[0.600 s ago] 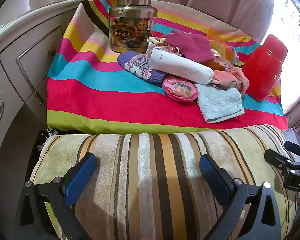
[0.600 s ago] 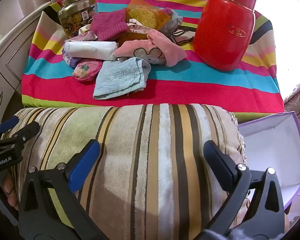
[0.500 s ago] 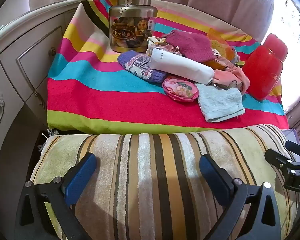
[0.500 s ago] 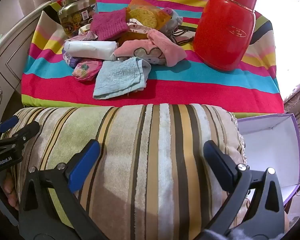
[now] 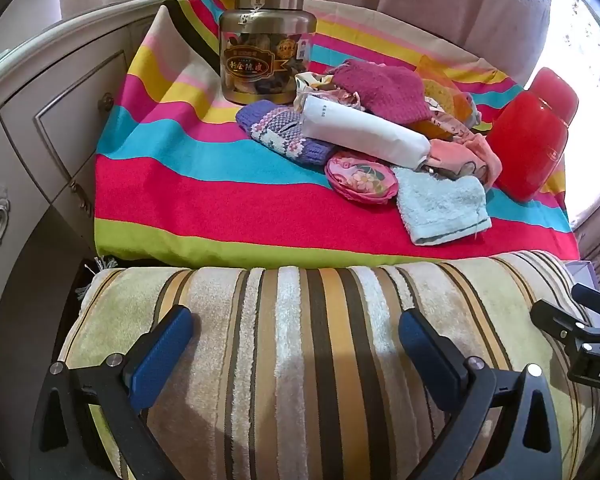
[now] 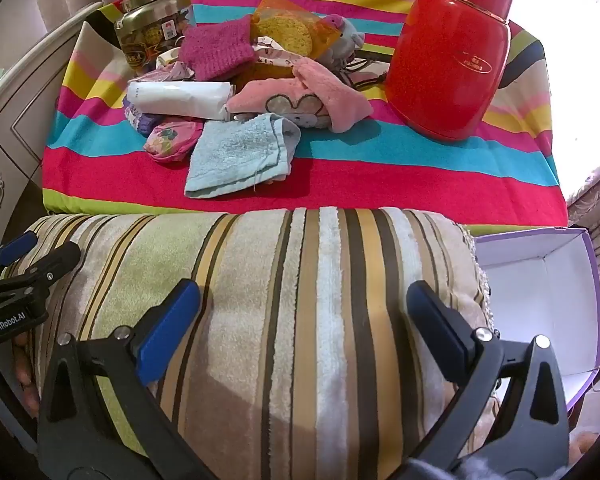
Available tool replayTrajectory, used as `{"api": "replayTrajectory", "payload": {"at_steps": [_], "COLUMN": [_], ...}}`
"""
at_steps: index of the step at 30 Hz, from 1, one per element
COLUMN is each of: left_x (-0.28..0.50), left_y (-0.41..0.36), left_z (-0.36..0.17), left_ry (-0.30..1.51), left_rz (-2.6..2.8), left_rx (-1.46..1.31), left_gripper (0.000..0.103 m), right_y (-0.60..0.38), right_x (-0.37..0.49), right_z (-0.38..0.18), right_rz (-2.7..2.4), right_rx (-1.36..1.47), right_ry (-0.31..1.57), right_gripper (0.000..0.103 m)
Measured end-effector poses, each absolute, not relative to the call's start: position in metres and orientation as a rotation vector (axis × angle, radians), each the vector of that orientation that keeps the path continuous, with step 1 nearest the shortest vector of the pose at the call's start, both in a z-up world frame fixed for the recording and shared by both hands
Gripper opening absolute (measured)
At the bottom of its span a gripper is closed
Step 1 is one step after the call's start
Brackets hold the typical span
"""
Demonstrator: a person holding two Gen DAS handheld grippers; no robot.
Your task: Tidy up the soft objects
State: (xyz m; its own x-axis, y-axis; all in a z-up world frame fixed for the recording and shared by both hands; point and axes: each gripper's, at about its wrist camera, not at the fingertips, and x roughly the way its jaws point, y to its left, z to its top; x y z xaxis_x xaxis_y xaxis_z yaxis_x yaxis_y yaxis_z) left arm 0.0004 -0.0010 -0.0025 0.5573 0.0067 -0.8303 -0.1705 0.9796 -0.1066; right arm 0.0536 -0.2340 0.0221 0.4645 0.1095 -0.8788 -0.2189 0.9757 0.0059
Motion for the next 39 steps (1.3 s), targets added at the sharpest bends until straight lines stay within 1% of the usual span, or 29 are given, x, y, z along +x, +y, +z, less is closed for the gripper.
{"api": "replayTrajectory", "payload": {"at_steps": [18, 39], "left_x": [-0.0011, -0.0003], "left_y": [-0.0065, -0.0093], "left_z": [-0.0008, -0.0008], "left_ry": [0.946, 0.947], "left_rz": [0.142, 0.143], "left_rx": [-0.113, -0.114], "left_gripper": [0.103, 0.103], "right_y": [-0.2313, -0.2327], "right_x": [0.0495, 0.0503], "right_z": [0.0215, 0.0215], "right_rz": [0.194, 0.195], "right_rx": [-0.117, -0.111], "right_ry": [1.050, 1.051], "right_gripper": [0.103, 0.103]}}
